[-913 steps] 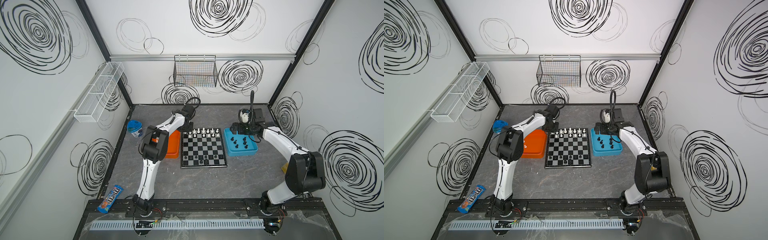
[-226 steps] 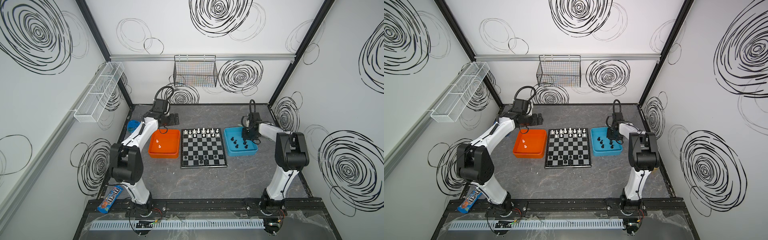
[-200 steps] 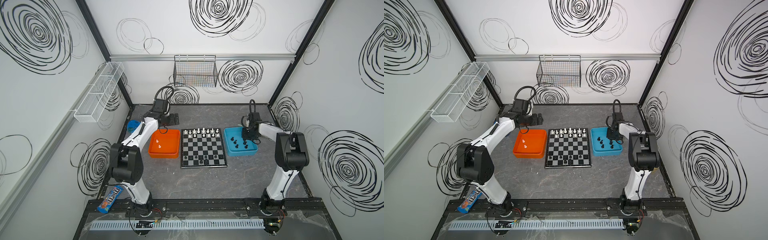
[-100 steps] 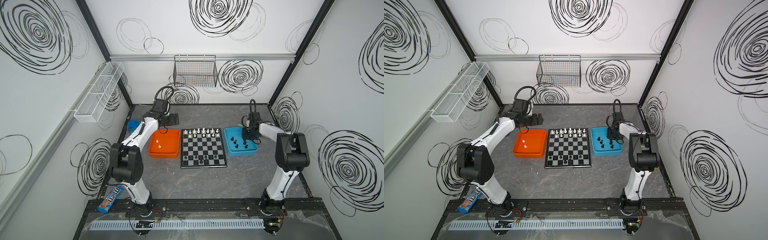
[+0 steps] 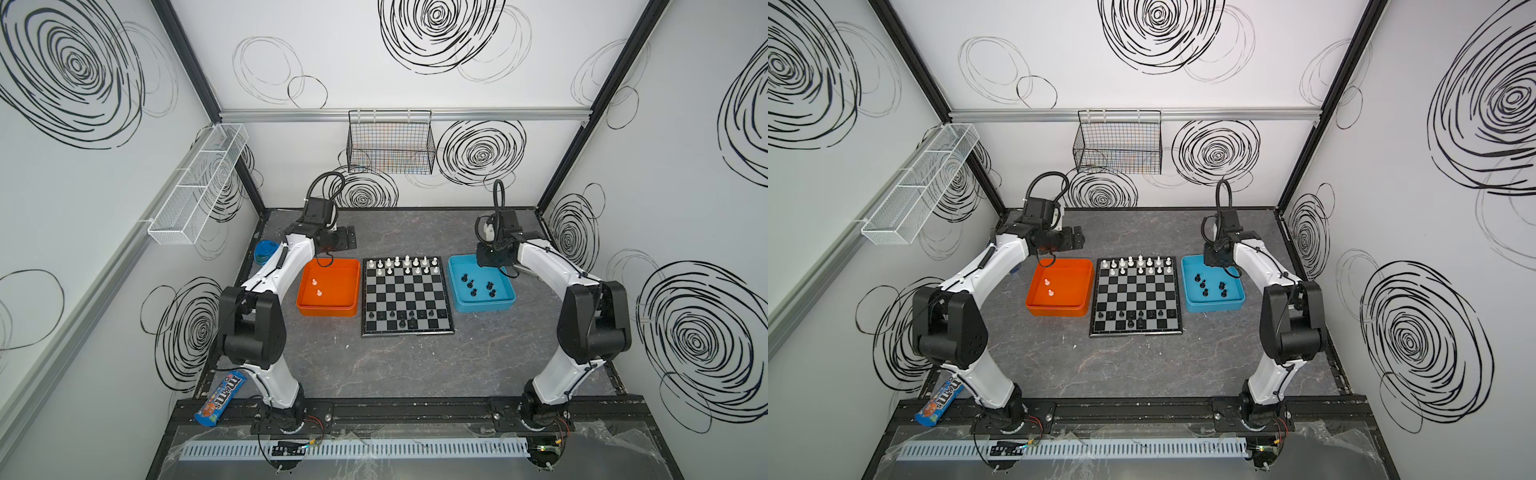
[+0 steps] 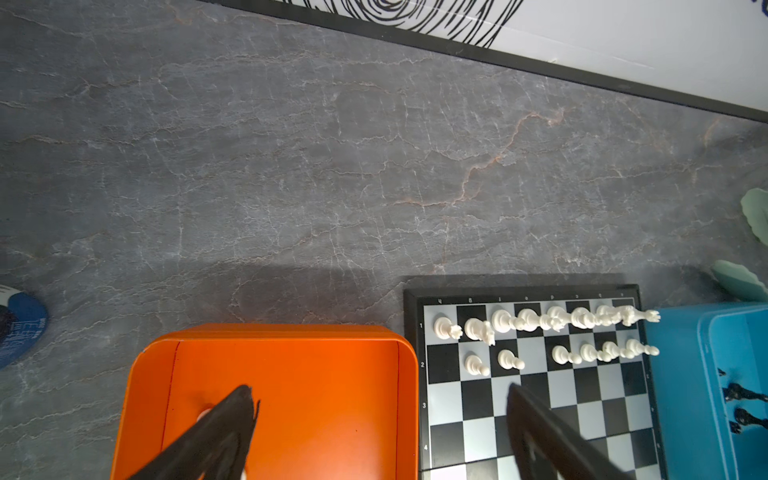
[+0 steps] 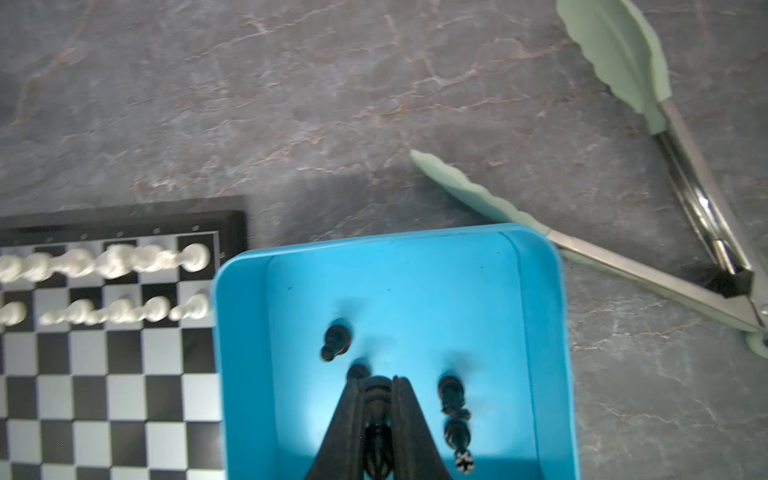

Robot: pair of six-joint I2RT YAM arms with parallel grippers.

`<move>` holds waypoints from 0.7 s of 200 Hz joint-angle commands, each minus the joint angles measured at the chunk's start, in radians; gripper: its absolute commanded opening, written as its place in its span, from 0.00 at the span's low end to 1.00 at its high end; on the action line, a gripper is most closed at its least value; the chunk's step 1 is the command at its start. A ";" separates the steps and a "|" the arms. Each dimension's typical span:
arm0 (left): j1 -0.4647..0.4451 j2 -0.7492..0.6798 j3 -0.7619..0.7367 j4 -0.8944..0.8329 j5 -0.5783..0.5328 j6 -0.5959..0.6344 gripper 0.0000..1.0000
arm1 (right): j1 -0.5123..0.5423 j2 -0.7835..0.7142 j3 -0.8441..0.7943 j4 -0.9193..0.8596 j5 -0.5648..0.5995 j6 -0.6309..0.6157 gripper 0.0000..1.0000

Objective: Set up the chess pieces on the board
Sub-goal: 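Lift the black piece with the right gripper and carry it over the board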

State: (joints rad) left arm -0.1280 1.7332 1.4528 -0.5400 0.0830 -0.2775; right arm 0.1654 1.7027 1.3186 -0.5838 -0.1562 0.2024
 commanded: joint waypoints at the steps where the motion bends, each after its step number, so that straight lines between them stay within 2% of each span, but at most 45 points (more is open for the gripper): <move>1: 0.029 -0.007 -0.006 0.032 0.002 -0.005 0.97 | 0.082 -0.057 0.003 -0.068 0.002 0.002 0.14; 39: 0.065 -0.010 -0.006 0.032 -0.005 -0.007 0.97 | 0.231 -0.133 -0.072 -0.046 -0.016 0.071 0.14; 87: 0.068 -0.012 -0.014 0.041 -0.009 -0.012 0.97 | 0.450 -0.210 -0.211 0.008 0.011 0.182 0.14; 140: 0.053 -0.020 -0.014 0.043 0.012 -0.015 0.97 | 0.583 -0.234 -0.324 0.098 0.038 0.286 0.14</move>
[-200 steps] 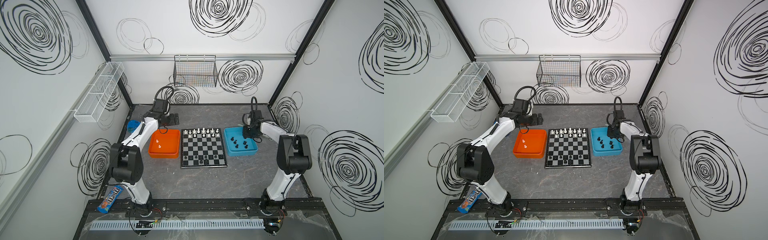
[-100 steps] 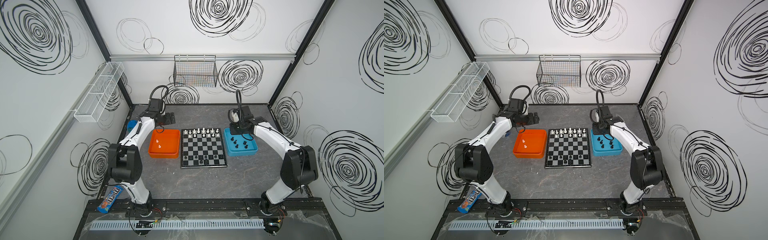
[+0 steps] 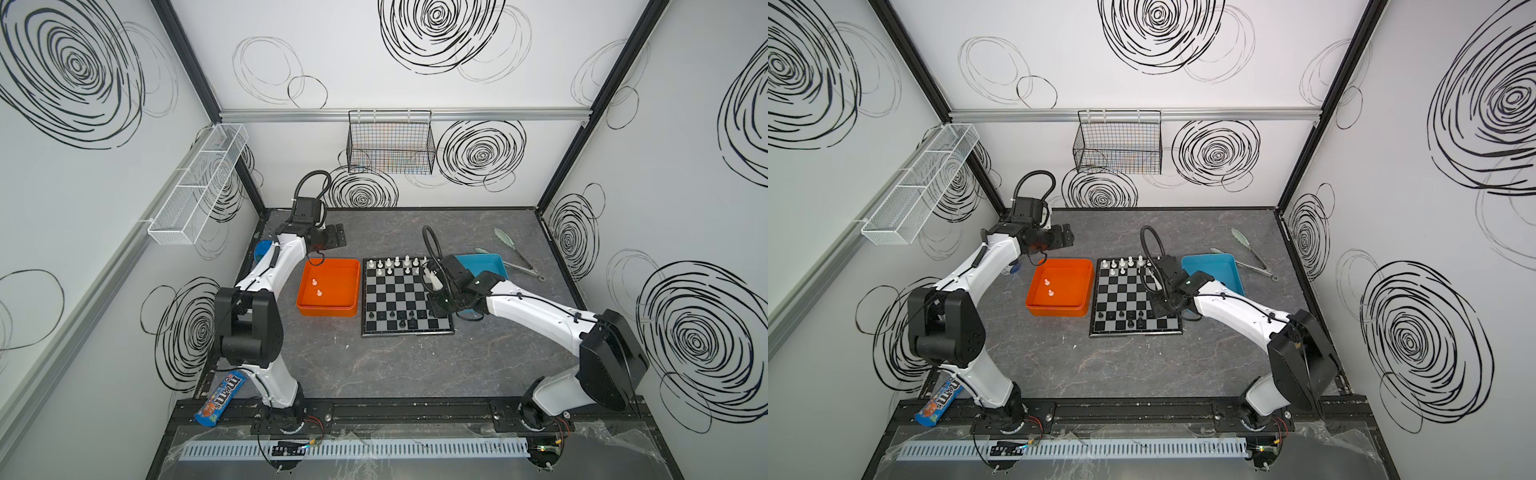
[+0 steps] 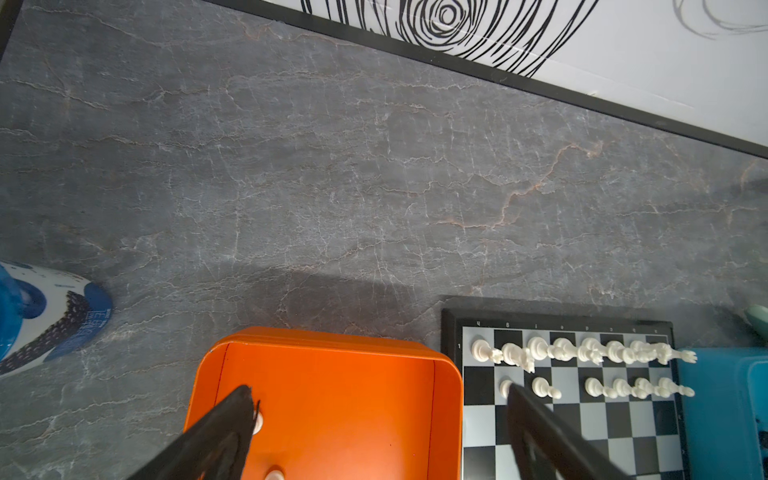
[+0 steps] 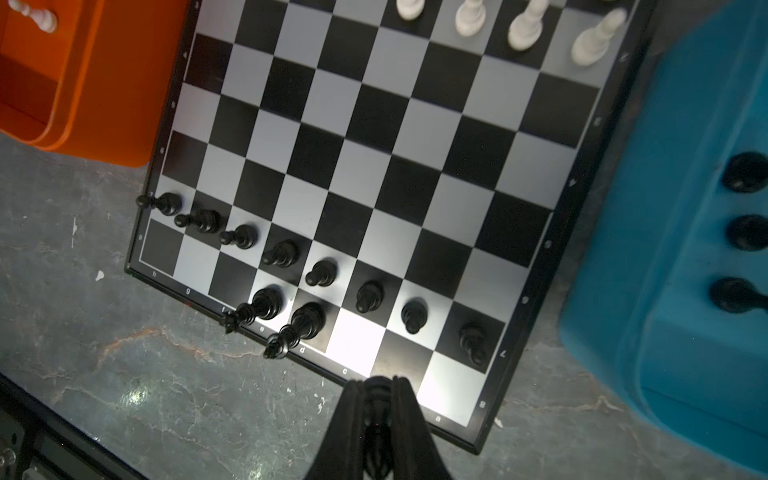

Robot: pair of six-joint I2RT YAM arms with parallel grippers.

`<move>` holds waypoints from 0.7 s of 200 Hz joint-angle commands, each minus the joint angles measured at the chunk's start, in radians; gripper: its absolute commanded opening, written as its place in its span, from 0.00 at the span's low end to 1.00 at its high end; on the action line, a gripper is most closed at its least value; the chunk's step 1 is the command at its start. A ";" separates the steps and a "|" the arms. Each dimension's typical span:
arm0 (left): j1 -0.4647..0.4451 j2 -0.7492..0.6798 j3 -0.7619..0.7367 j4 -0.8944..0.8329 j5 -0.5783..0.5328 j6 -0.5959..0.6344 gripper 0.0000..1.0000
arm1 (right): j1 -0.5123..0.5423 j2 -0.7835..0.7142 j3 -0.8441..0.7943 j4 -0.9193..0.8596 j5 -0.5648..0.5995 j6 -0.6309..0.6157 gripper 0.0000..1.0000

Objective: Set up the chess pieces on the board
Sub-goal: 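Lift the black piece with the right gripper and carry it over the board, then lower the black piece onto an empty square in the board's nearest row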

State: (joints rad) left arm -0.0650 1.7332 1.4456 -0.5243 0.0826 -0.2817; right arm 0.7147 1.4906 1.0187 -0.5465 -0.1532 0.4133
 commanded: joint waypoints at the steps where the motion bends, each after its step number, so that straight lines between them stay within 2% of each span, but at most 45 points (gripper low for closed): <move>1: -0.010 -0.020 -0.007 0.028 0.013 -0.011 0.97 | 0.035 -0.021 -0.024 0.061 0.036 0.076 0.14; 140: -0.025 -0.014 -0.007 0.027 0.015 -0.009 0.97 | 0.089 0.114 -0.014 0.102 0.061 0.101 0.15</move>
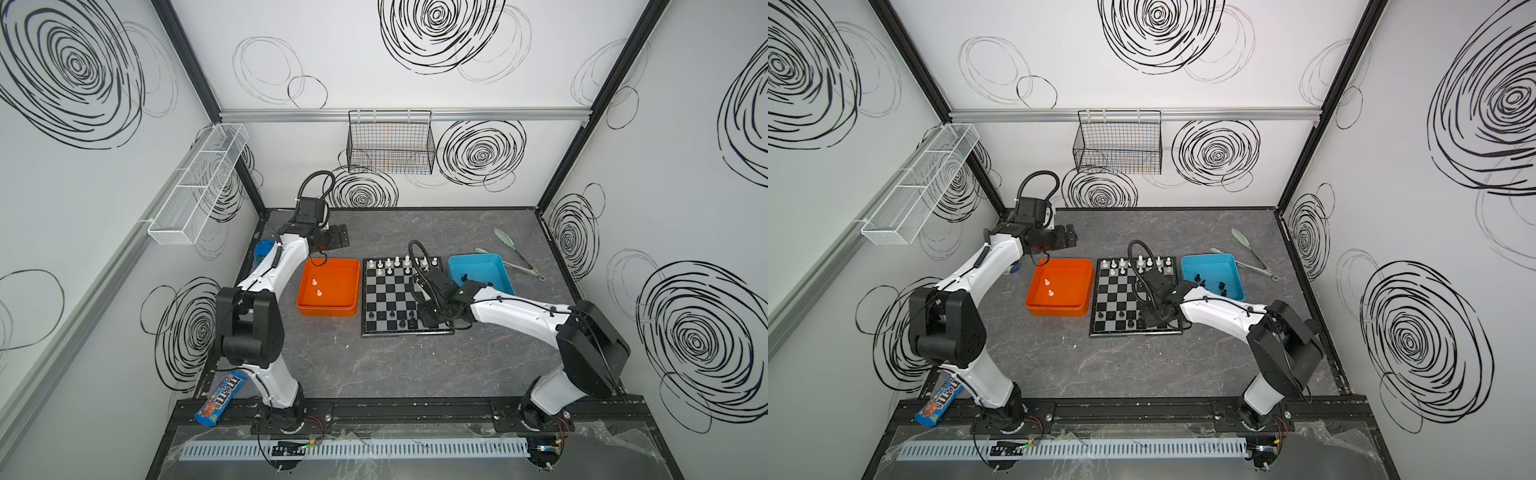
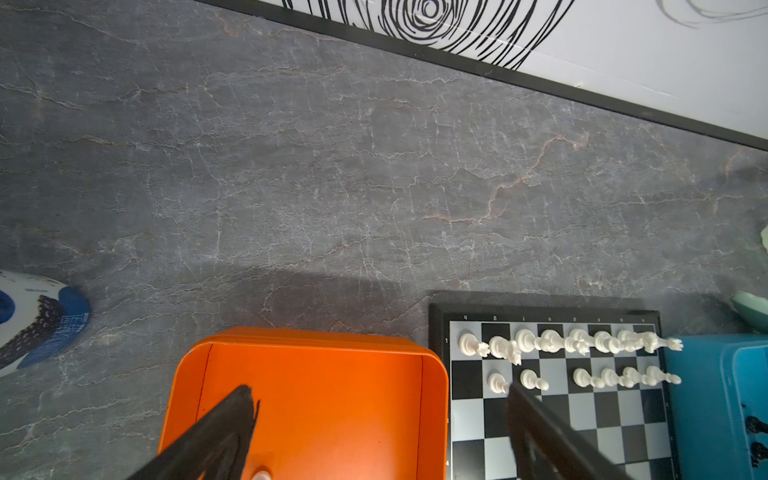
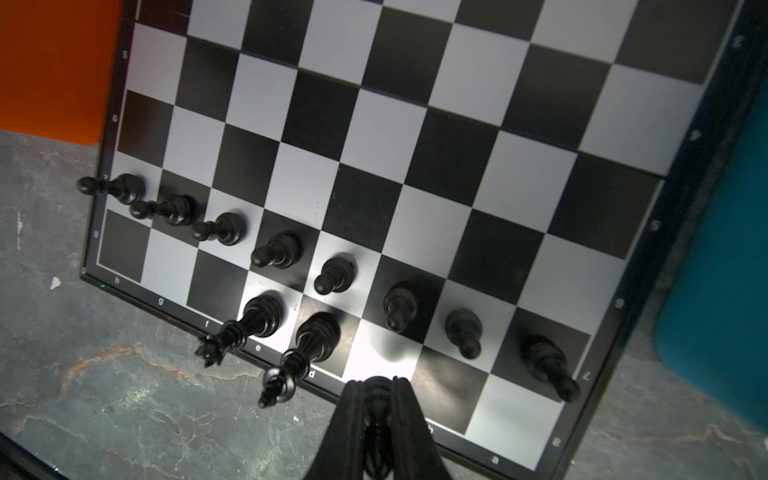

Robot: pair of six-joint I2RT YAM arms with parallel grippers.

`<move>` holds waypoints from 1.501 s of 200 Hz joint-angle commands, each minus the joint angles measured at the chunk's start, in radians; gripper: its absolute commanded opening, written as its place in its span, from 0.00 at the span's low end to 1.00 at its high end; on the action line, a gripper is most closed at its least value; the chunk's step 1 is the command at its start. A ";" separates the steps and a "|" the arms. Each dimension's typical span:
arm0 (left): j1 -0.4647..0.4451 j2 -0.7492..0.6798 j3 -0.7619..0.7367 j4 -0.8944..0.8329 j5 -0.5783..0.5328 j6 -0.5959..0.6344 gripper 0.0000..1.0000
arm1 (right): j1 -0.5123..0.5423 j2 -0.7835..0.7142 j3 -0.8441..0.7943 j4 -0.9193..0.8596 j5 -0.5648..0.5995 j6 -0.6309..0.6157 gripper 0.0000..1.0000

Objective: Set up the chess pieces on the board
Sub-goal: 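Lower the black piece onto an empty square in the board's nearest row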

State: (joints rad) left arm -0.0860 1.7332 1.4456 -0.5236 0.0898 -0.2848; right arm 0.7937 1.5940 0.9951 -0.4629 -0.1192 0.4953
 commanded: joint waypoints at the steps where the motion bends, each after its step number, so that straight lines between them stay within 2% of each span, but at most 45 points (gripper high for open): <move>1: -0.004 -0.014 -0.007 0.026 0.008 -0.006 0.97 | 0.010 0.011 0.011 0.020 0.027 0.019 0.15; 235: -0.016 0.006 -0.008 0.024 0.000 -0.005 0.97 | -0.001 0.082 0.017 0.038 0.023 -0.008 0.22; 300: -0.017 0.009 -0.007 0.024 -0.001 -0.005 0.97 | -0.001 0.070 0.014 0.040 0.015 -0.006 0.21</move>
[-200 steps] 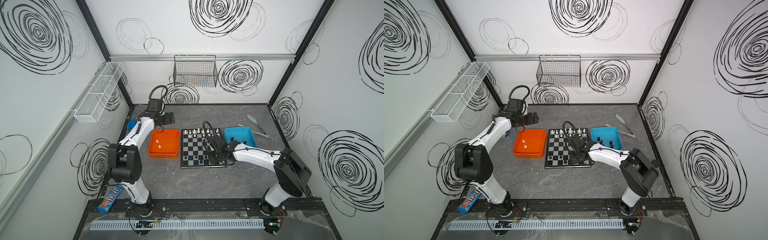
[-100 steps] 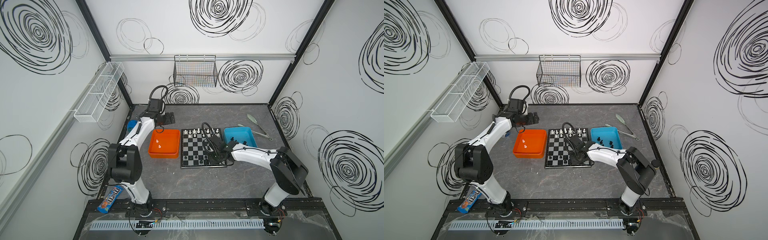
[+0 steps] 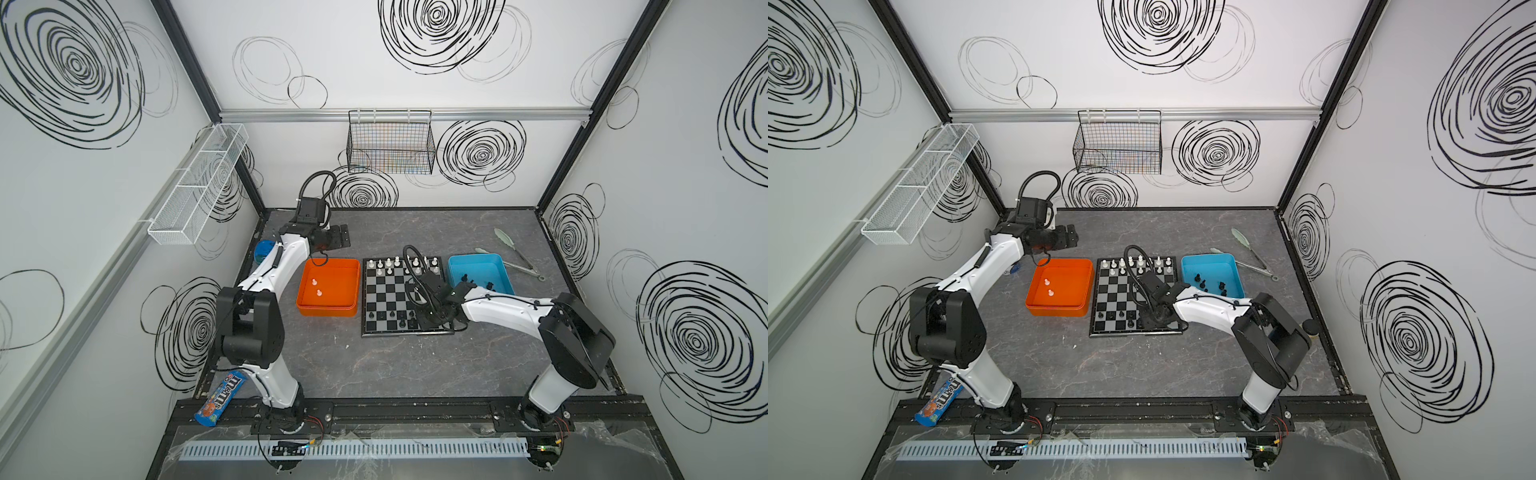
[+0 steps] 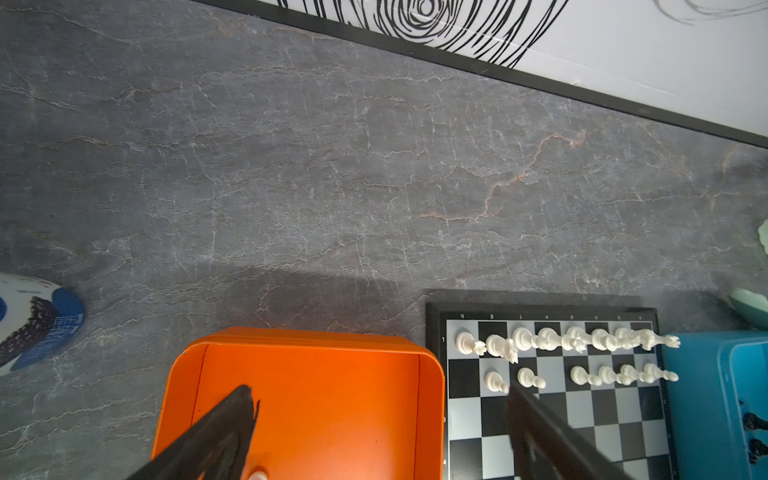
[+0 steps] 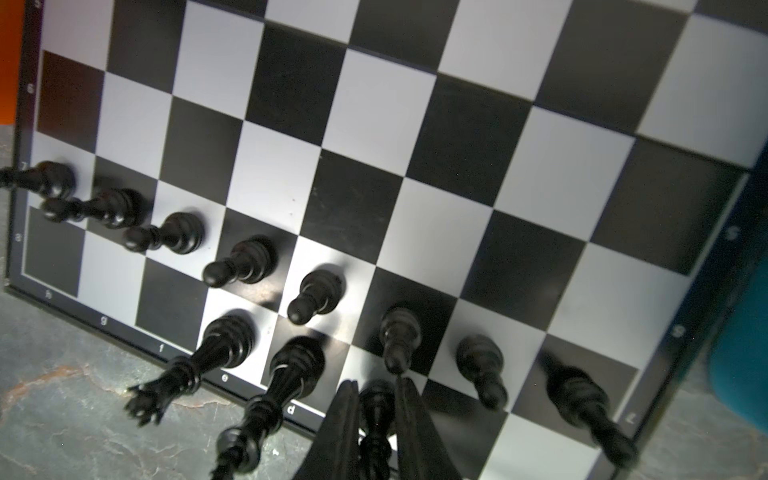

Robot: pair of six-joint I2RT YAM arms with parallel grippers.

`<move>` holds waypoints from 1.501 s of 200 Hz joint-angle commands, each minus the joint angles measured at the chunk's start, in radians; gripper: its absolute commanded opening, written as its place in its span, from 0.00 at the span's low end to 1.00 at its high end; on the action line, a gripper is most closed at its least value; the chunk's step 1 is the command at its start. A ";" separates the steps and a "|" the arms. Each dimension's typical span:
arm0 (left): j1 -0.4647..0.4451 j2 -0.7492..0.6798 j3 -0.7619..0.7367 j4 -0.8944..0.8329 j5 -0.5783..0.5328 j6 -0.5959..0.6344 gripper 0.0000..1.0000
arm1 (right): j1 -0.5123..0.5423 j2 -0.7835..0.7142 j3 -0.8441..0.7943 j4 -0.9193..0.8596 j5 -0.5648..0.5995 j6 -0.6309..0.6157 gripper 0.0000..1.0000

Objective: Set up the chess pieces on the board

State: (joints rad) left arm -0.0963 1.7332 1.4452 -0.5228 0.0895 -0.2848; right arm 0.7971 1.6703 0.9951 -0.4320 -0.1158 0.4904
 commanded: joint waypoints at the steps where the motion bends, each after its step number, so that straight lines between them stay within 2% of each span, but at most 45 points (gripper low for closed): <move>1: -0.006 0.009 -0.007 0.023 -0.001 -0.005 0.97 | -0.005 -0.006 0.015 0.009 0.012 0.000 0.21; 170: -0.014 0.009 -0.006 0.020 -0.004 -0.002 0.97 | -0.001 -0.001 0.007 0.024 -0.008 0.005 0.21; 280: -0.021 -0.016 -0.012 0.032 -0.005 -0.008 0.97 | -0.011 -0.088 0.071 -0.067 0.069 -0.004 0.40; 300: -0.034 -0.025 -0.018 0.042 0.045 -0.011 0.97 | -0.049 -0.119 0.096 -0.085 0.072 -0.030 0.41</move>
State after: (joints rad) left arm -0.1089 1.7336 1.4445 -0.5209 0.0898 -0.2855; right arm 0.7853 1.6142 1.0363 -0.4679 -0.0845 0.4862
